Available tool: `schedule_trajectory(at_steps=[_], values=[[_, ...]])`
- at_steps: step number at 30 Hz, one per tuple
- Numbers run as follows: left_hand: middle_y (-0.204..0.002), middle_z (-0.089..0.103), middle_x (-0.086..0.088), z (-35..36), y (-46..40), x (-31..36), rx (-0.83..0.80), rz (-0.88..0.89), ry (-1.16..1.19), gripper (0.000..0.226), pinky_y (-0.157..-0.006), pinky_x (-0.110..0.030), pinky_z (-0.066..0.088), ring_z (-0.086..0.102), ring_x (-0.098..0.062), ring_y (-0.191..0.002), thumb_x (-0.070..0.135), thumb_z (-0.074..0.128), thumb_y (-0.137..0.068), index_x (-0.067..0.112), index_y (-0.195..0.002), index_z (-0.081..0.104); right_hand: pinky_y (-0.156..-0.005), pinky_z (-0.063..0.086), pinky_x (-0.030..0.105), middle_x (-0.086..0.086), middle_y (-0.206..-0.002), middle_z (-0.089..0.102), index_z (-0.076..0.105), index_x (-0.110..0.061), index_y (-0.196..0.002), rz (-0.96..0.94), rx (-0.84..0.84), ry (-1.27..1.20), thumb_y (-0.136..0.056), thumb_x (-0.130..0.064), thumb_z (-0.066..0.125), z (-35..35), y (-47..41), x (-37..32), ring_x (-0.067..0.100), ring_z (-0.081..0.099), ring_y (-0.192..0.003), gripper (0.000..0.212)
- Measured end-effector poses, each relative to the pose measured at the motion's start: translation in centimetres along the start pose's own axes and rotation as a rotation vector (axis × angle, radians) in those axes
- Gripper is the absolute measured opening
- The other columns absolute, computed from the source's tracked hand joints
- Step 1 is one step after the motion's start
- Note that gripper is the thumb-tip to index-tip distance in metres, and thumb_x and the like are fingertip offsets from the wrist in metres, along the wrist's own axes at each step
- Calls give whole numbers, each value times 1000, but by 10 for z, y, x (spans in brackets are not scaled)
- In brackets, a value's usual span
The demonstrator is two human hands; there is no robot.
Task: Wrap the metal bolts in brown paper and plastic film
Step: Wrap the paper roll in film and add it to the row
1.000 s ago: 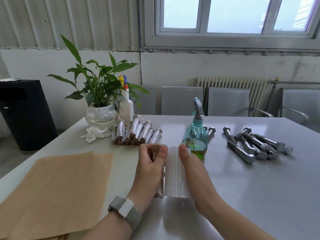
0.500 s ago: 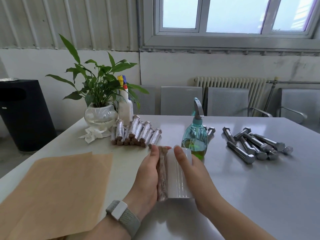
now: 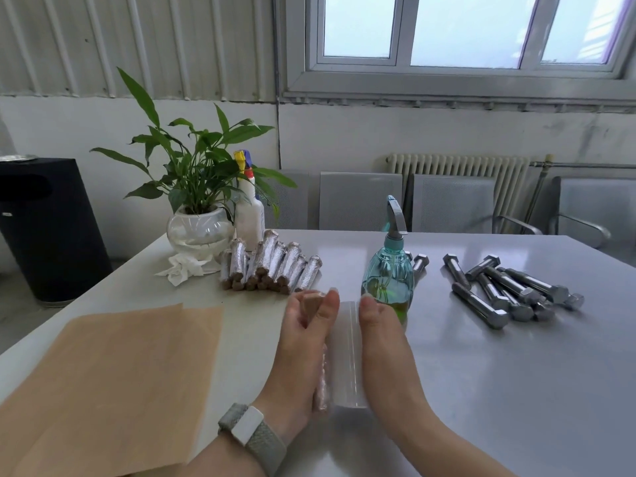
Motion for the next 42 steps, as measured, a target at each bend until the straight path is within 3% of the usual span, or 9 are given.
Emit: schedule_trajectory(at_steps=[3,9,18,23,28,31,35,37,42], values=[[-107,73,-12,8,3,-8,-74,-111,71,42,-71,-36,57,71,-28,-98,55,58,-80,27,-109,71,-65,43,25,-37,-90,58,51,-38,-97,-32,44,83,-77,-86,31,-3,0,-3,-13,58,-81,56],[-105,74,-5,-2,-4,0,9,13,-184,41,-86,-40,55,70,-22,-100,58,52,-93,23,-106,69,-89,56,49,11,-105,74,70,-20,-111,273,-289,-316,-74,-59,69,9,-3,9,30,71,-97,54],[-72,66,7,-13,-9,13,125,148,-336,56,-69,-38,51,63,-15,-70,70,56,-72,19,-94,63,-80,59,40,1,-94,74,66,-18,-107,91,-189,-138,-73,-73,65,4,-10,1,17,72,-86,65],[-73,66,10,-9,-5,15,142,156,-295,42,-71,-31,50,64,-8,-73,60,62,-76,22,-94,60,-85,54,47,-2,-95,70,64,-21,-102,19,-100,-36,-72,-85,40,3,-5,-3,16,68,-91,75],[-100,74,-7,4,5,-2,15,-80,26,49,-73,-38,57,71,-24,-93,68,61,-77,26,-102,70,-62,40,25,-29,-86,60,51,-32,-92,-12,21,105,-74,-89,24,-4,0,-9,-12,56,-79,65],[-105,74,-12,3,2,-7,31,-131,82,40,-68,-32,58,71,-25,-96,45,42,-97,22,-107,73,-61,44,22,-15,-89,64,49,-34,-97,29,41,53,-67,-83,39,-4,-2,-3,-10,60,-77,58],[-101,75,-8,-4,-7,0,69,-35,-112,42,-81,-36,56,71,-24,-98,49,44,-94,17,-108,68,-80,60,42,5,-106,73,63,-21,-113,256,-217,-351,-70,-61,70,11,-3,9,20,72,-94,59],[-97,74,-10,-5,-9,3,61,5,-209,46,-79,-35,57,71,-23,-95,54,46,-86,17,-106,66,-82,59,43,6,-104,75,69,-23,-110,237,-336,-324,-75,-61,68,15,-2,8,24,72,-96,51],[-70,64,2,-12,-12,11,84,86,-352,57,-50,-21,49,61,-10,-56,61,46,-79,10,-99,61,-79,59,46,8,-91,75,72,-23,-94,71,-236,-181,-84,-62,62,10,-9,2,26,73,-87,42]])
Point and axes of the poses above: each hand's wrist, its own y-axis away from the middle knuckle, its own z-axis out of the palm, x = y × z, the point moved 7 cm from there along -y, towards the middle knuckle
